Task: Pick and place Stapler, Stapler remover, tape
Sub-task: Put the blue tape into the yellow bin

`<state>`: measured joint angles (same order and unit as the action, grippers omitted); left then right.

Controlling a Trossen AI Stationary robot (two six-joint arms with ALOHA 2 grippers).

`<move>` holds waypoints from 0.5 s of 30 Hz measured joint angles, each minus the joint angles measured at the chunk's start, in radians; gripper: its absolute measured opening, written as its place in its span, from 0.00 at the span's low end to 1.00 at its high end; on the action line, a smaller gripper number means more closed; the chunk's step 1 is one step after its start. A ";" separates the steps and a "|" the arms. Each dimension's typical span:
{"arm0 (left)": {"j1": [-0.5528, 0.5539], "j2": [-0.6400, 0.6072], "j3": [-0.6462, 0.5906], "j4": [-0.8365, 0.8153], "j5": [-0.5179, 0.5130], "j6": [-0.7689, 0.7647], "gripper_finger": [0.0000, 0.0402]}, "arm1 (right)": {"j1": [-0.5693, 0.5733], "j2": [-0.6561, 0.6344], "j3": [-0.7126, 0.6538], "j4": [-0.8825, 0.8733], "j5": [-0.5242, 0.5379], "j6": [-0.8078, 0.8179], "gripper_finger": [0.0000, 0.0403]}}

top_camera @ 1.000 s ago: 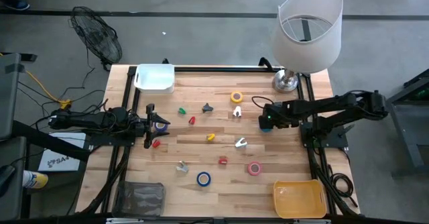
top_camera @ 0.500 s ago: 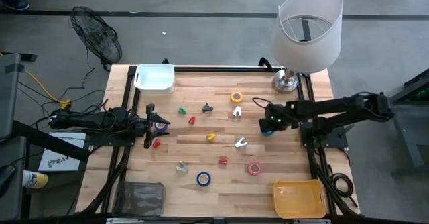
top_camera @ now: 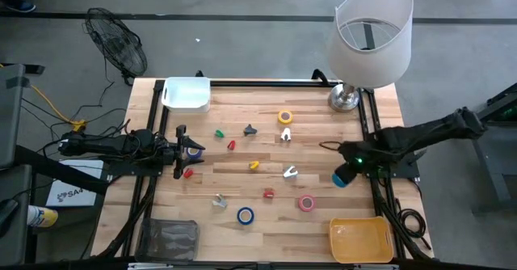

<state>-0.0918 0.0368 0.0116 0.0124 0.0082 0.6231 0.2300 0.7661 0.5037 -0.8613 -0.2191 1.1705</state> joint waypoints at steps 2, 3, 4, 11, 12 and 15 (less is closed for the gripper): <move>0.000 0.000 0.000 0.000 0.000 0.000 0.50 | 0.069 -0.017 0.000 0.003 0.000 0.013 0.08; 0.000 0.000 0.000 0.000 0.000 0.000 0.50 | 0.104 -0.023 0.000 0.006 -0.001 0.022 0.08; 0.000 0.000 0.000 0.000 0.000 0.000 0.50 | 0.140 -0.025 0.000 0.013 -0.002 0.031 0.08; 0.000 0.000 0.000 0.000 0.000 0.000 0.50 | 0.373 0.027 0.083 -0.007 0.075 0.061 0.08; 0.000 0.000 0.000 0.000 0.000 0.000 0.50 | 0.404 0.042 0.104 -0.022 0.098 0.060 0.08; 0.000 0.000 0.000 0.000 0.000 0.000 0.50 | 0.486 0.096 0.166 -0.057 0.155 0.050 0.08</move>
<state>-0.0919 0.0370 0.0116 0.0124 0.0082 0.6231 0.7159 0.8618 0.6700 -0.9183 -0.0637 1.2206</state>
